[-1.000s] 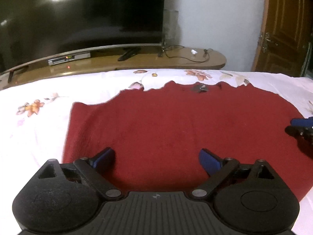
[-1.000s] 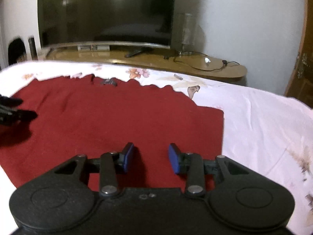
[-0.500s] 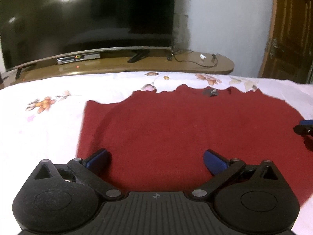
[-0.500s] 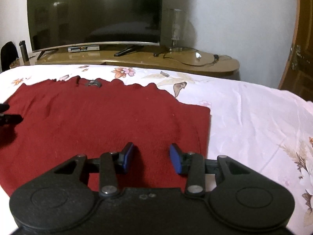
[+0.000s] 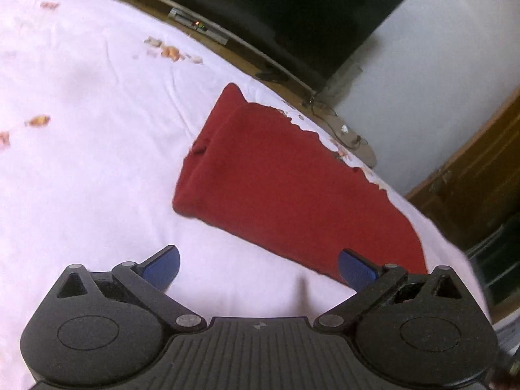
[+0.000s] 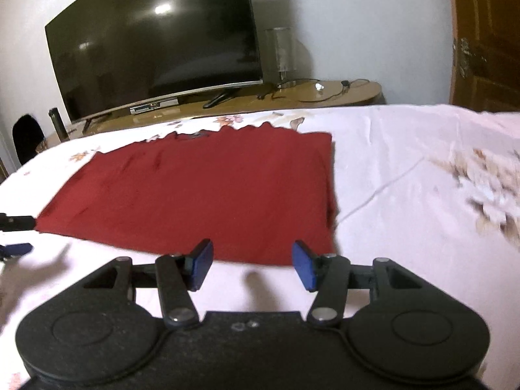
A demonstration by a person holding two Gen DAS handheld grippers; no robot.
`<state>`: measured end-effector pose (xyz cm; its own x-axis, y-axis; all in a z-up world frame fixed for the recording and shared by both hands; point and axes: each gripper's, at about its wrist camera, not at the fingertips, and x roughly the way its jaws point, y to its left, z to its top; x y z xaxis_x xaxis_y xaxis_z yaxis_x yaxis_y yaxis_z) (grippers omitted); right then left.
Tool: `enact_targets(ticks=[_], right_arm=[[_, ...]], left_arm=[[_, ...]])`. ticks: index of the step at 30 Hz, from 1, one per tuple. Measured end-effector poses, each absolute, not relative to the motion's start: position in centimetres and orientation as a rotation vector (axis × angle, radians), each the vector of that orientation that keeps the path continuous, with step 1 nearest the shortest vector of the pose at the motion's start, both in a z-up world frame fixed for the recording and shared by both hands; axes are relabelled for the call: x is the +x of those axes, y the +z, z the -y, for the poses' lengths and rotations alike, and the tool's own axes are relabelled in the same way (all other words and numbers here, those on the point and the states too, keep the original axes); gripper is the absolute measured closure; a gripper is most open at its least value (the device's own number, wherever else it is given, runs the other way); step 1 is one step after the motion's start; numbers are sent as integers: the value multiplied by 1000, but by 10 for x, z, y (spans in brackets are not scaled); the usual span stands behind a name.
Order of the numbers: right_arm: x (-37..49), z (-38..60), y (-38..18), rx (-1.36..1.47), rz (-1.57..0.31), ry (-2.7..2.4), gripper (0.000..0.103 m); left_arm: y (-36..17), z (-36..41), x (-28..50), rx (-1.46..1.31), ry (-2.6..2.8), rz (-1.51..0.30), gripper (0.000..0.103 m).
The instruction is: Fold small clothes
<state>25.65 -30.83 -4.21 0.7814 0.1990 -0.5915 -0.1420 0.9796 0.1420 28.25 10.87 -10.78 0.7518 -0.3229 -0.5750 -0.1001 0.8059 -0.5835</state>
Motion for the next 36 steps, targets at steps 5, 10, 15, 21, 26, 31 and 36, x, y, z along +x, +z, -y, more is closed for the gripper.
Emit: enact_targets(ticks=[5,10,15,21,26,31,36], right_arm=[[245,288,-37,118,-667,217,50],[238,269,-32,85,-664,244,50],[248,259,-27,75,-662,242,50],[262,257,-21,105,-652,245,50],[266,259,-21,105,-653,247,50],[273,267,-25,129,-659,242,50],[291,267,-29,142,-667,249,50]], left_arm=[[-108,-96,275,-630,-125,-740,0],[-113,-100,281,-731,-97,-690,0],[-117,-106,301,-793,-84,-658,0],[-121,-108,320,-836,-76,-631,1],[-122,-110,318,-866,-94,-637,1],[-124,-115,325,-877,-93,-623,10],[-130,-122,344,-882,-41,-616,37]])
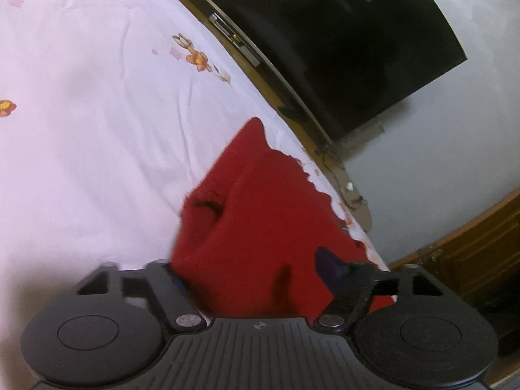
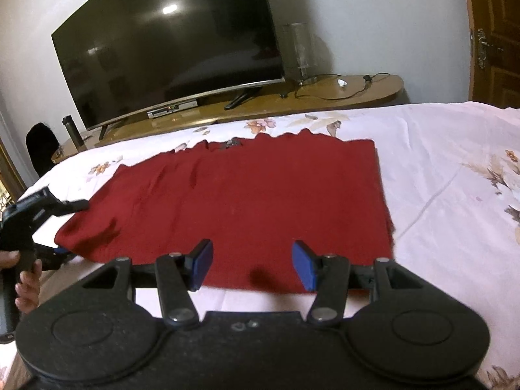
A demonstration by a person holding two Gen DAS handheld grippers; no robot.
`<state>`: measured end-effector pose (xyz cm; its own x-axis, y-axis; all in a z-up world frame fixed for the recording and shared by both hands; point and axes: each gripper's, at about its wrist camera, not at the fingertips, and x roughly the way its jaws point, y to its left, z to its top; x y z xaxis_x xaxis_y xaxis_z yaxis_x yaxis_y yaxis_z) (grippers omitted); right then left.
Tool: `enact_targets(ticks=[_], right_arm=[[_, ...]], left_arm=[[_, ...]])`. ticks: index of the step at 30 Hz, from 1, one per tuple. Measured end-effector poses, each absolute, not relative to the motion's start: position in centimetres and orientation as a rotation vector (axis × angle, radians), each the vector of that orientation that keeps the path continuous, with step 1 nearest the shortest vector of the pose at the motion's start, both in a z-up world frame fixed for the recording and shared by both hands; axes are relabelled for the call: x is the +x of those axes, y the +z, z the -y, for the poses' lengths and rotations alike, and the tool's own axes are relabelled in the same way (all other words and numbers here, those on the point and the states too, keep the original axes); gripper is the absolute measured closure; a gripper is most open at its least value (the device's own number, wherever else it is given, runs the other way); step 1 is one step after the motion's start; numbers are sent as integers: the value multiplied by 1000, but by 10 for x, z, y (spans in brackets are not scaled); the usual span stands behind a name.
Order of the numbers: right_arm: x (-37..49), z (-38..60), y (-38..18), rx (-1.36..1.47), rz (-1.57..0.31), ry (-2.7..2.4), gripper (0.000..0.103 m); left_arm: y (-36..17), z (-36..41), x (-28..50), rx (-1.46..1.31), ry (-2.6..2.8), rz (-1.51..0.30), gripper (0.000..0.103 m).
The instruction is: Fold small clothes
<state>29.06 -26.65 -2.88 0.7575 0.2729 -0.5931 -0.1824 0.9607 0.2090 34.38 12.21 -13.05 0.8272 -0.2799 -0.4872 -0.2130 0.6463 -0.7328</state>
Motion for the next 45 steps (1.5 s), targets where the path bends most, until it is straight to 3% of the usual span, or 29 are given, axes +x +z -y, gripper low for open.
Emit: enact_targets(ticks=[2,4,5,7,15,24,29,37,39,41,45], right_arm=[[301,263,-29,139,-665,264,52],[315,255,-30,136,-670,291,61],[322,250,-31,125,-672,300,74],[335,240,-33,103,-677,324,90],[387,204,-37,70,-664,396,91],[399,189,-73,2,-712,434,97],[400,194,-76,42,-707,452,99],[403,234,-72,283,-750,445,100],[394,264,-67,372,-730,399,97],[385,302,-65,457,-721,363,85],[361,389,-77,644,-748,242,81]], left_arm=[[-134,-124,342,-877,-17,-608,52],[-141,-131,340,-904,27,-622,90],[-148,-137,338,-950,25,-625,91],[-153,-142,335,-981,-3,-604,95],[-136,-136,328,-925,-47,-532,95],[-148,-143,334,-931,-52,-594,95],[-107,-126,341,-882,-197,-480,95],[-13,-2,387,-654,-639,-430,95],[-16,35,399,-631,-732,-470,95],[-34,75,410,-627,-801,-542,95],[-99,142,433,-573,-808,-816,94]])
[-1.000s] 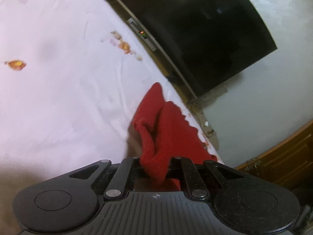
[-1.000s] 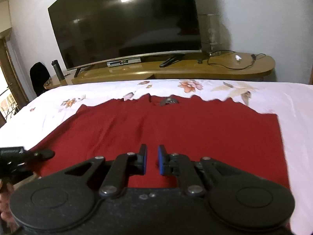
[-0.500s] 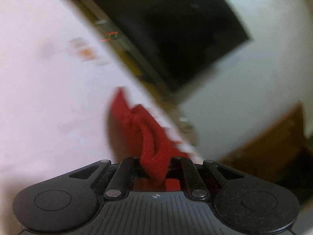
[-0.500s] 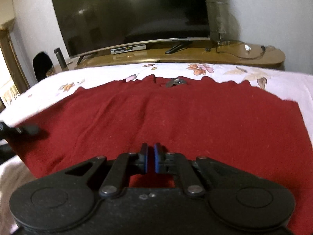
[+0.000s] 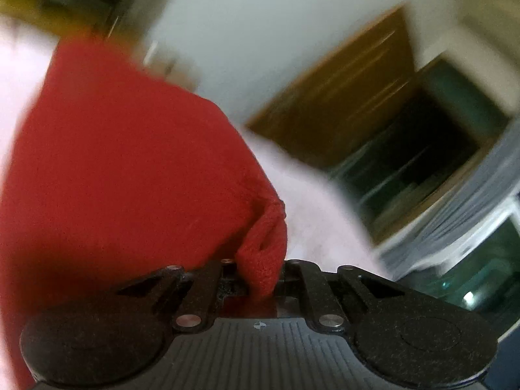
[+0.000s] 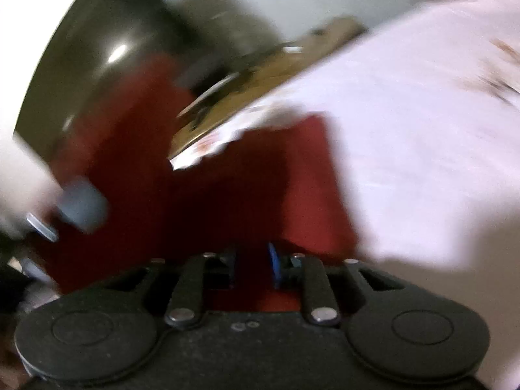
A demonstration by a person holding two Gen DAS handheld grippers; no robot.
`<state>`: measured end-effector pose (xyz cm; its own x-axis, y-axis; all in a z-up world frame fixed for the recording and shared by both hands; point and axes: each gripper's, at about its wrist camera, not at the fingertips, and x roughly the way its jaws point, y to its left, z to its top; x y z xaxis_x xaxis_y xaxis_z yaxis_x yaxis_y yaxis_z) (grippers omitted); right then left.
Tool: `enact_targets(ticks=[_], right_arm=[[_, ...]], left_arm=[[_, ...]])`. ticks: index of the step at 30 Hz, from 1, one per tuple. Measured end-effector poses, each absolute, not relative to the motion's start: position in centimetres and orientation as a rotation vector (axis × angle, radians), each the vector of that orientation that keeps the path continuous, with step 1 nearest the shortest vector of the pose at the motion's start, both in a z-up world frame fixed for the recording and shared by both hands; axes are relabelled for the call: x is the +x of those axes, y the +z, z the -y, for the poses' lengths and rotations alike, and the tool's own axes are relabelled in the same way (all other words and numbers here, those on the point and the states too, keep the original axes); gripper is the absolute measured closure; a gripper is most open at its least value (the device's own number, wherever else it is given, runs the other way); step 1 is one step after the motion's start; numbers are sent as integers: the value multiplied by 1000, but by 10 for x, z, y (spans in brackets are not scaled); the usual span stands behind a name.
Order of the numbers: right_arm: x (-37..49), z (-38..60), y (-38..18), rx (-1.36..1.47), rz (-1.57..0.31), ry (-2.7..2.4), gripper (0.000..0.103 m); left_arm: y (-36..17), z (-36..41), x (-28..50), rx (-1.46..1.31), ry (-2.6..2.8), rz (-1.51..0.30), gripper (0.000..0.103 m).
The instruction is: Fold small clothes
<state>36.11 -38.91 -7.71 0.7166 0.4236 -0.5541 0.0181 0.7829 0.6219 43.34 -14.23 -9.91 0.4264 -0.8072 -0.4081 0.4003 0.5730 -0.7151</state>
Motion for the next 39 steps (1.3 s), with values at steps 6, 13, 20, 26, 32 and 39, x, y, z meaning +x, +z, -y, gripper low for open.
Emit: enact_targets(ticks=[6,13,20,26,32,39], right_arm=[[308,468,-82,846,-650,126,48],[297,455,-72,911,-609,271,48],[316,431,-79,926,-713,330,48],[327,428,-89,1004,-781,368,47],[359,420,-93,1009,-785,399,47],[393,425,-99,994,-799,474,46]], left_arm=[[-85,137,415,-549,-841,-773,24],[-51,54,403,-462,-589,-622,23],[-94,23,407,-518,-385,-739,23],[-102,28,412,-526,-359,-753,23],[-104,33,433,-530,-345,-763,23],[-103,32,443,-523,-351,-764,23]])
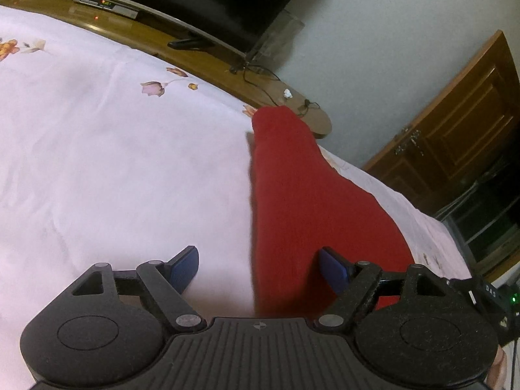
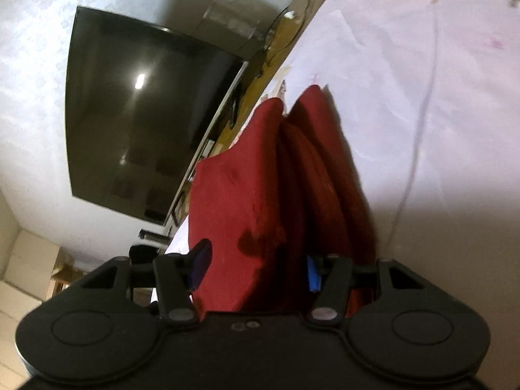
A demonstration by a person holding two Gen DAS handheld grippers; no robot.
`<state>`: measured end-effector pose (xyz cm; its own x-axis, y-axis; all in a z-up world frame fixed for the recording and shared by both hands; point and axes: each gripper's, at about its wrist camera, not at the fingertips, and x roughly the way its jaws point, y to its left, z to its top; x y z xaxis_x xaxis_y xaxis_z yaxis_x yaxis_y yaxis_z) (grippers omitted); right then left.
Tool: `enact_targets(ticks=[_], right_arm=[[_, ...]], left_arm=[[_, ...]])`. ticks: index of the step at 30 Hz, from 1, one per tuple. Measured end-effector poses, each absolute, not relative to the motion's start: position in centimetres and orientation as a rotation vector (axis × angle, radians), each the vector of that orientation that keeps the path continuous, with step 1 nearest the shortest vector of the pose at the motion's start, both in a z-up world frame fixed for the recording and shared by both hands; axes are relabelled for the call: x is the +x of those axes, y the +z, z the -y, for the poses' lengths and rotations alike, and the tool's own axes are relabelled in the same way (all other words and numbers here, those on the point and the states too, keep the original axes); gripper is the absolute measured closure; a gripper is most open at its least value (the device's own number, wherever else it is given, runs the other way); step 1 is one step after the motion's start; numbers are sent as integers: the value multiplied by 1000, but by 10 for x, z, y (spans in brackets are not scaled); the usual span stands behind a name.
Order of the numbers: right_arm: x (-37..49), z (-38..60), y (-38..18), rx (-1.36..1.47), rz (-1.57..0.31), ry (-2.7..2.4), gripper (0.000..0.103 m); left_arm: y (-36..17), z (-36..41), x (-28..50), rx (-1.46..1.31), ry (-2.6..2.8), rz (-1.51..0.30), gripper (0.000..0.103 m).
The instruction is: Fold small clothes
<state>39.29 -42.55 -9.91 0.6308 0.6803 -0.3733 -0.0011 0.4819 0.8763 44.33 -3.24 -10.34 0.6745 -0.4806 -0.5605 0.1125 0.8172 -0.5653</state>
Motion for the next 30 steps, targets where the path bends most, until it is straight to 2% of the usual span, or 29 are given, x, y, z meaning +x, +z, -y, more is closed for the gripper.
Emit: enact_targets(ticks=[4,5,6,7,8,14,21,23,26,30], right_arm=[[406,419,-98,923,-789,525,47],[408,417,-97,900,-785,527,50],[408,412,-93,860,-777,519,57],[407,408,-88,809,-770,486,77],[405,402,-83,744,-765,443,88],[381,382,-44,533,-631,427,88],[368,378,-17,431,-549,430,89],[377,380,-32,412,-565,395,89],[395,394,-78,507,-716,320,89],[390,397,-79,568,-697,320,88]], left_arm=[[-104,38,450,-478,-345,-771,23],[-103,40,450,-466,-342,-772,23],[-103,42,451,-447,-339,-772,23],[-101,45,451,-435,-337,-774,23],[-98,46,450,-430,-334,-775,23],[-83,47,447,-418,-319,-702,23],[-85,58,456,-386,-337,-735,23],[-94,65,462,-374,-320,-779,23],[-91,69,463,-346,-326,-778,23],[-85,66,465,-343,-338,-791,23]])
